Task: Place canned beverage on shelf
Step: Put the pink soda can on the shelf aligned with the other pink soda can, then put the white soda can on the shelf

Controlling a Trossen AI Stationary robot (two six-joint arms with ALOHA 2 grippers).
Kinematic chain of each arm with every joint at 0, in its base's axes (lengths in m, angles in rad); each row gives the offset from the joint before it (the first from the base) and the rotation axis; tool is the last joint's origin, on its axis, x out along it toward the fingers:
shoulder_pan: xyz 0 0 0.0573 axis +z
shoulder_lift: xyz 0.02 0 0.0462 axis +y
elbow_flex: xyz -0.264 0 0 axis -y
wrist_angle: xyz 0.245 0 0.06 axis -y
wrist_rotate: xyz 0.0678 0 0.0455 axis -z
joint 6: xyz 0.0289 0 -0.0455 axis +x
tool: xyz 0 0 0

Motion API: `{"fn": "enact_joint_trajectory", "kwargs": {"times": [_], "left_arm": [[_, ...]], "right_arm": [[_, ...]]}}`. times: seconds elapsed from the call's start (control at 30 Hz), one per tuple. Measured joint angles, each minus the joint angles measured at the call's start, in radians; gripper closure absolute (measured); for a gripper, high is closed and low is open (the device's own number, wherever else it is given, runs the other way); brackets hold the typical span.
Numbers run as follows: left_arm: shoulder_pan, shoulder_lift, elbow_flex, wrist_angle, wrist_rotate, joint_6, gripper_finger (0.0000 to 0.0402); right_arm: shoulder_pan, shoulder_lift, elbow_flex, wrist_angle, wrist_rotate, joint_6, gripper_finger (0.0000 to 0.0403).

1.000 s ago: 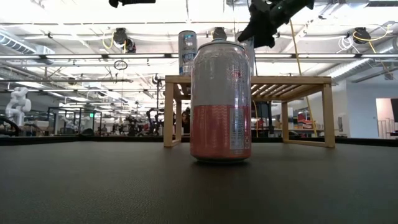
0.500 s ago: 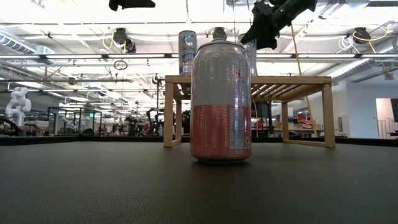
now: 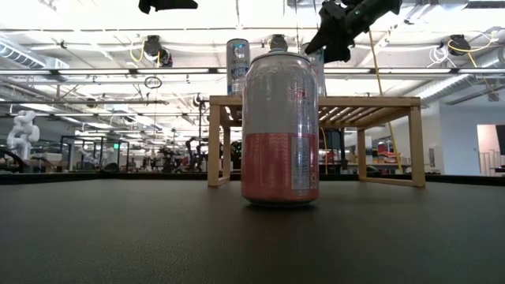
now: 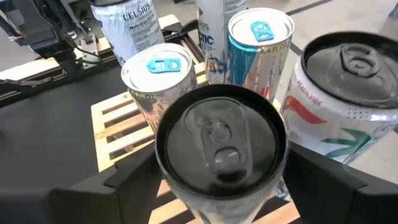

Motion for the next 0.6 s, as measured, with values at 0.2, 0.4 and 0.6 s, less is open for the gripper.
{"fn": "enact_joint_trajectory", "kwargs": {"times": [0.2, 0.4, 0.6], "left_arm": [[0.012, 0.000, 0.000, 0.000, 0.004, 0.000, 0.0052], [0.011, -0.019, 0.000, -0.001, 0.021, 0.000, 0.0052], [0.011, -0.096, 0.036, -0.120, 0.020, 0.000, 0.0052]], "right_arm": [[0.000, 0.000, 0.000, 0.050, 0.000, 0.007, 0.0102], [0.000, -0.019, 0.000, 0.058, 0.003, 0.027, 0.0102], [0.000, -0.080, 0.000, 0.073, 0.006, 0.054, 0.0101]]}}
